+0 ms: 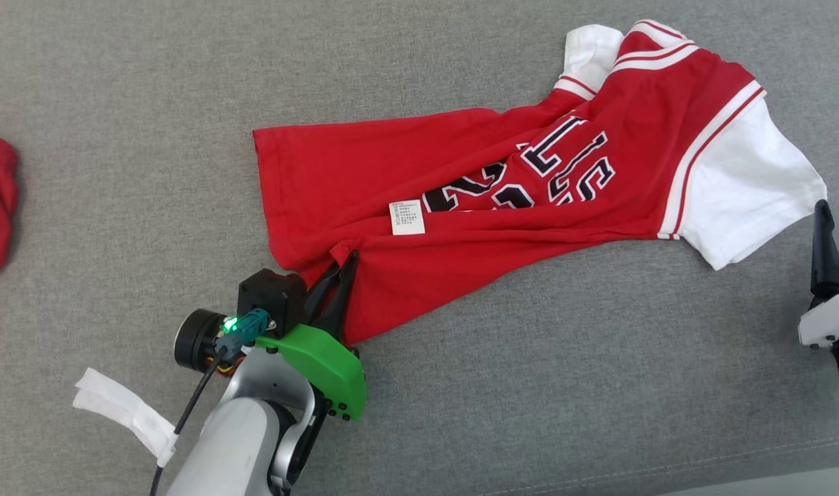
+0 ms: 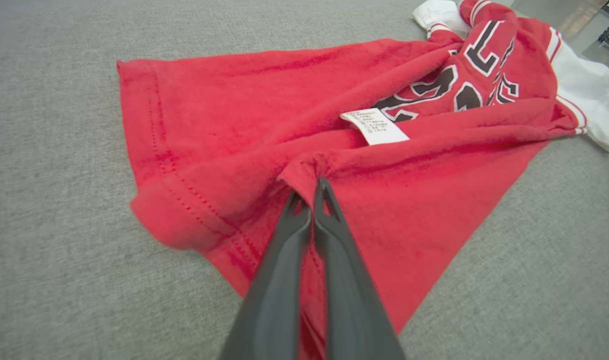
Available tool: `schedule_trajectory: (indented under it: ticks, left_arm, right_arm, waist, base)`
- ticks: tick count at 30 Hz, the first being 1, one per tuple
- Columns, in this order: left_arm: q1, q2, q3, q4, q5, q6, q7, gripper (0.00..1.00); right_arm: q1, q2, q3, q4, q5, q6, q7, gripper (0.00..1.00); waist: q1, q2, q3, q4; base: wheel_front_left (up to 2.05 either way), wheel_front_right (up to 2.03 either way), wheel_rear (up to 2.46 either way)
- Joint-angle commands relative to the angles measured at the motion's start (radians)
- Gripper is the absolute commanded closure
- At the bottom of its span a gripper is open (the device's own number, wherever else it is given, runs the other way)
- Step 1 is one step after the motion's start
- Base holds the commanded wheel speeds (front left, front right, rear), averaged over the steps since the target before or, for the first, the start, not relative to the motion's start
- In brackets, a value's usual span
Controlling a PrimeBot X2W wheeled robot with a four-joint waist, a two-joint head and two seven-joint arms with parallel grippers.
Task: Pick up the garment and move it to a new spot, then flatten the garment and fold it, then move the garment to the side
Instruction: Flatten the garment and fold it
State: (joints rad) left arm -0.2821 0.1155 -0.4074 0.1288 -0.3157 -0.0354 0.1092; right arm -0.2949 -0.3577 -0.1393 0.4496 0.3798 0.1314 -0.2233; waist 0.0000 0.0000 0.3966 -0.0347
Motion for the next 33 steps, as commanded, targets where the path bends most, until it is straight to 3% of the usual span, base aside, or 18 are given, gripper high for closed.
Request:
schedule_trajectory:
  ticks: [1, 5, 6, 8, 11, 14, 25, 33]
  left_arm:
    - [-0.008, 0.008, -0.002, -0.009, 0.004, 0.002, 0.002, 1.0]
    - [-0.015, 0.012, -0.007, -0.019, 0.007, 0.004, -0.001, 1.0]
    - [-0.014, 0.014, -0.008, -0.022, 0.008, 0.005, -0.006, 1.0]
    - [-0.011, 0.015, -0.008, -0.027, 0.009, 0.006, -0.017, 1.0]
    - [-0.009, 0.018, -0.009, -0.041, 0.015, 0.007, -0.039, 1.0]
    - [-0.004, 0.029, -0.005, -0.073, 0.025, 0.012, -0.069, 1.0]
    - [-0.024, 0.109, 0.046, -0.345, 0.108, 0.063, -0.127, 1.0]
    - [-0.154, 0.164, 0.118, -0.536, 0.133, 0.061, -0.124, 1.0]
  right_arm:
    - [-0.035, -0.01, 0.011, 0.045, 0.015, -0.001, -0.01, 0.0]
    - [-0.113, -0.038, 0.056, 0.166, 0.038, -0.001, -0.02, 0.0]
    - [-0.128, -0.044, 0.072, 0.189, 0.047, -0.001, -0.024, 0.08]
    - [-0.145, -0.051, 0.109, 0.22, 0.072, -0.001, -0.029, 1.0]
    - [-0.151, -0.078, 0.144, 0.234, 0.103, -0.002, -0.037, 1.0]
    - [-0.128, -0.1, 0.128, 0.164, 0.126, -0.001, -0.043, 1.0]
    - [-0.006, -0.083, -0.068, -0.453, -0.009, -0.001, -0.04, 1.0]
    - [-0.147, -0.131, -0.167, -0.778, -0.058, -0.001, 0.09, 1.0]
  waist:
    - [0.0, 0.0, 0.023, 0.008]
    - [0.0, 0.0, 0.034, 0.014]
    - [0.0, 0.0, 0.034, 0.015]
    - [0.0, 0.0, 0.031, 0.016]
    - [0.0, 0.0, 0.018, 0.019]
    - [0.0, 0.0, -0.009, 0.018]
    - [0.0, 0.0, -0.16, -0.018]
    - [0.0, 0.0, -0.239, -0.007]
  base:
    - [0.0, 0.0, 0.0]
    - [0.0, 0.0, 0.0]
    - [0.0, 0.0, 0.0]
    - [0.0, 0.0, 0.0]
    - [0.0, 0.0, 0.0]
    - [0.0, 0.0, 0.0]
    - [0.0, 0.0, 0.0]
    - [0.0, 0.0, 0.0]
